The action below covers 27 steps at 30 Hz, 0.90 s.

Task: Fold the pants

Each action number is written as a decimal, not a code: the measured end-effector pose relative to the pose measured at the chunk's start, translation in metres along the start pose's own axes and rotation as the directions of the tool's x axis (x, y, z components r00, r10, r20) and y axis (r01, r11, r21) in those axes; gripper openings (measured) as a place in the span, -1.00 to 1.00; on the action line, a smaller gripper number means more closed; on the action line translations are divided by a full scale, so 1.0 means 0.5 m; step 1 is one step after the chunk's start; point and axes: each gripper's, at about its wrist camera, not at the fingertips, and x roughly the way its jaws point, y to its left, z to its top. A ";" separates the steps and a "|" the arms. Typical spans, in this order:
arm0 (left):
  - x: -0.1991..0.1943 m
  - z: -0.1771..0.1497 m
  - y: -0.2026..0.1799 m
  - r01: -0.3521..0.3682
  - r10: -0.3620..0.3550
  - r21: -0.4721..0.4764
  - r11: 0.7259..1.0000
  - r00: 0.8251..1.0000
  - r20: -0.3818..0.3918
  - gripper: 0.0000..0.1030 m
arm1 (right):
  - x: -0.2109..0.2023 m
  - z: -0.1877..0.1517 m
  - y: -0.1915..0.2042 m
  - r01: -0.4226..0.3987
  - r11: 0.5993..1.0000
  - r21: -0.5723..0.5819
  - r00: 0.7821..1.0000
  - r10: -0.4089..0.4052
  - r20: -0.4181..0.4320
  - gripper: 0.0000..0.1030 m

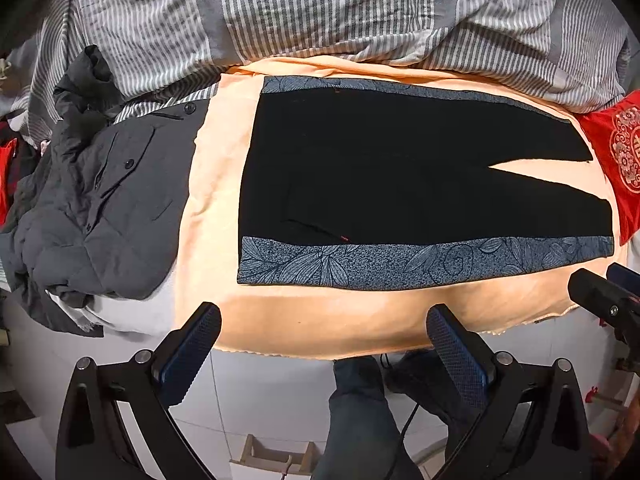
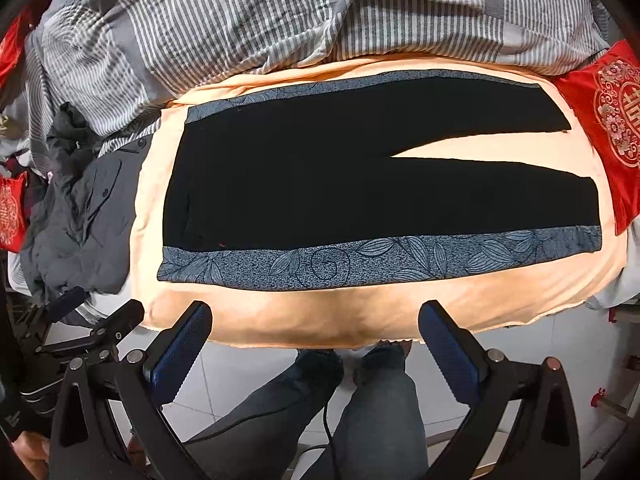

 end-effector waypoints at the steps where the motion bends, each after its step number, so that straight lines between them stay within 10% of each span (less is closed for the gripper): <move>1: 0.000 0.000 0.000 -0.001 0.001 0.000 1.000 1.000 0.000 1.00 | 0.000 -0.001 0.000 0.000 1.000 0.000 1.000 0.000 -0.001 1.00; 27: 0.001 -0.001 -0.002 0.001 -0.001 0.006 1.000 1.000 -0.004 1.00 | 0.003 -0.005 -0.007 0.001 1.000 0.012 1.000 -0.001 -0.003 1.00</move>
